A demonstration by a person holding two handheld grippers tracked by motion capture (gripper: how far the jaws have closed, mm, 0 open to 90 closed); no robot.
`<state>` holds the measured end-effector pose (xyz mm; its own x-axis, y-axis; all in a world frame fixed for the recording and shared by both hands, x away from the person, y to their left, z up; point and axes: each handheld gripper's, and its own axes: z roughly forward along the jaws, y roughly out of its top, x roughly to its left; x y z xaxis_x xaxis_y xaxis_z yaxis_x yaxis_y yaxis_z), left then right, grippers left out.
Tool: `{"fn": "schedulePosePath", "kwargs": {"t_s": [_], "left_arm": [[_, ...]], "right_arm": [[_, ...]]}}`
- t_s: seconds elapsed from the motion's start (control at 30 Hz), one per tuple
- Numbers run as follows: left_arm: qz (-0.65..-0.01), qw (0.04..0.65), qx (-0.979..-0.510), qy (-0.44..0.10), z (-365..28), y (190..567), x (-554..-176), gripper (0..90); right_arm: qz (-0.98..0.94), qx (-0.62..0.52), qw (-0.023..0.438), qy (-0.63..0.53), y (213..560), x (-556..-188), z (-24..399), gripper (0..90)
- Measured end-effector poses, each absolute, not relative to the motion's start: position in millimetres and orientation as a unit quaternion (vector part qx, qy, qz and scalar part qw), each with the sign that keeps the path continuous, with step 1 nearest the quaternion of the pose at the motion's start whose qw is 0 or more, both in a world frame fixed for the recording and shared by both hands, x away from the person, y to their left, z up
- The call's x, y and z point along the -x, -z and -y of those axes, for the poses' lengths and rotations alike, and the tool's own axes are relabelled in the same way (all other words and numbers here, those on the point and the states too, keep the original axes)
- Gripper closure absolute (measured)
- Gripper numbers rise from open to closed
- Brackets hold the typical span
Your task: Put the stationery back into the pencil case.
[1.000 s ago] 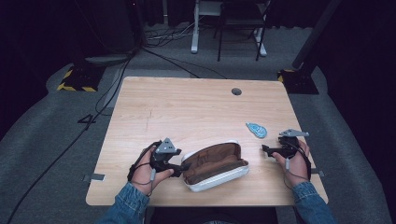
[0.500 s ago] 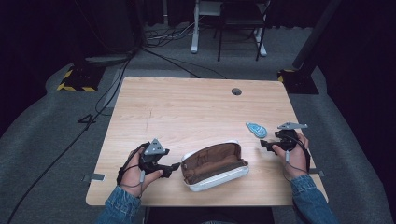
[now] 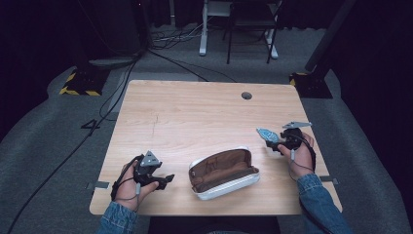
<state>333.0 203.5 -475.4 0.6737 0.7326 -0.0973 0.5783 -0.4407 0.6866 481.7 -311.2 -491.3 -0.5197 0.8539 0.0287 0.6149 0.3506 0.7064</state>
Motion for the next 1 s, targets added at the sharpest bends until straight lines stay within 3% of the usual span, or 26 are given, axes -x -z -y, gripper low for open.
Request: {"fn": "schedulePosePath", "kwargs": {"t_s": [0.53,0.7,0.77,0.9,1.0], "left_arm": [[-0.452,0.329,-0.818,-0.138,-236,497,-338,28.6],[-0.453,0.327,-0.816,-0.151,-239,499,-339,26.0],[-0.452,0.320,-0.817,-0.164,-241,500,-340,24.6],[-0.448,0.334,-0.812,-0.168,-243,505,-342,15.9],[-0.447,0.332,-0.814,-0.168,-243,504,-342,15.5]], "right_arm": [[-0.795,-0.458,0.185,-0.353,501,-496,301,19.1],[-0.800,-0.450,0.194,-0.347,501,-493,298,29.8],[-0.800,-0.448,0.195,-0.348,499,-492,298,39.0],[-0.799,-0.455,0.195,-0.340,498,-489,296,39.5],[-0.798,-0.457,0.194,-0.340,497,-488,296,39.6]]}}
